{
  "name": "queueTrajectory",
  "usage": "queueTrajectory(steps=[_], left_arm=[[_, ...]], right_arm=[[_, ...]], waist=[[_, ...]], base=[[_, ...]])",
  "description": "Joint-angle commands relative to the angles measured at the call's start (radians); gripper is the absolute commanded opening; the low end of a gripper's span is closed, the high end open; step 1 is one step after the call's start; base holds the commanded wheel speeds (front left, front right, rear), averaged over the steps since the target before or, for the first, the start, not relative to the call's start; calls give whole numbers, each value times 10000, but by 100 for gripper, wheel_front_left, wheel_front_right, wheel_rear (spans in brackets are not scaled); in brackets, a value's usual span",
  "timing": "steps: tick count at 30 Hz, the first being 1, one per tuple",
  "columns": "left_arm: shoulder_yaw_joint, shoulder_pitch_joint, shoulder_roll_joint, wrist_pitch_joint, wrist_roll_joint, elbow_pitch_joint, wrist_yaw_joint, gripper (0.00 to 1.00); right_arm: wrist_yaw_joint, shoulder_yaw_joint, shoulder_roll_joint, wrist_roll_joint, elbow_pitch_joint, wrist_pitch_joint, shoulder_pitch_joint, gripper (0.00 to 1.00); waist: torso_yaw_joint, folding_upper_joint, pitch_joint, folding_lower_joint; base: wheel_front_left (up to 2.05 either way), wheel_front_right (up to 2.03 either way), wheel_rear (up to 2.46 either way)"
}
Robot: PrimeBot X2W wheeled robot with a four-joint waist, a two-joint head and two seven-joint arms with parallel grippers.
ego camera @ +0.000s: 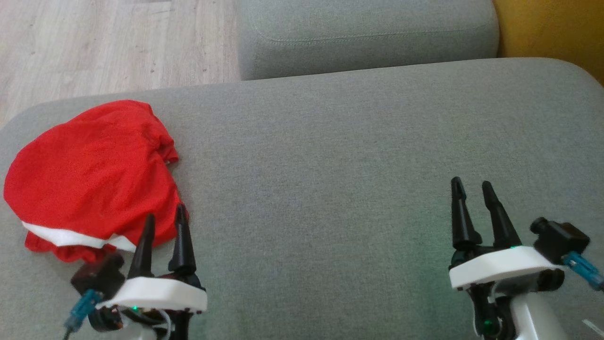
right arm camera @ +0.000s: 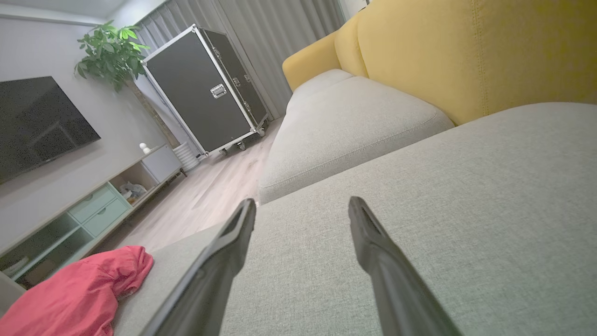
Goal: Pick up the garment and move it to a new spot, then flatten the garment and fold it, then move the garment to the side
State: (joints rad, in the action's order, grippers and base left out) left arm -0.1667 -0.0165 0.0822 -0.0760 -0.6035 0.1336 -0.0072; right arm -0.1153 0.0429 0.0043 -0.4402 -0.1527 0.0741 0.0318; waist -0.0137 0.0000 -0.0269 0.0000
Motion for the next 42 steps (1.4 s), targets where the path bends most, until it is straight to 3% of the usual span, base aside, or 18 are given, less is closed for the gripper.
queueTrajectory(steps=[1,20,27,33,39,42], left_arm=[[29,-473,196,-136,340,-286,117,100],[-2255,-984,1239,-777,2662,247,1414,100],[-2622,-1036,1303,-1014,2918,-170,1829,100],[-1985,-663,924,-1251,2642,-891,1559,100],[-1064,-106,368,-1453,2949,-804,747,100],[-910,44,228,-1520,3147,-469,457,100]], right_arm=[[-86,259,-37,392,356,158,554,100],[-111,1022,-39,3431,573,798,681,100],[-120,1155,-40,4076,800,1035,653,100],[-130,1129,-41,3049,797,1271,450,100],[-138,1130,-42,2105,186,1473,302,100],[-140,1141,-42,2258,-233,1540,290,100]], waist=[[-6,0,2,0],[-53,0,3,0],[-50,0,-2,0],[-27,0,-3,0],[-13,0,17,0],[-4,0,44,0]], base=[[0,0,0],[0,0,0],[0,0,0],[0,0,0],[0,0,0],[0,0,0]])
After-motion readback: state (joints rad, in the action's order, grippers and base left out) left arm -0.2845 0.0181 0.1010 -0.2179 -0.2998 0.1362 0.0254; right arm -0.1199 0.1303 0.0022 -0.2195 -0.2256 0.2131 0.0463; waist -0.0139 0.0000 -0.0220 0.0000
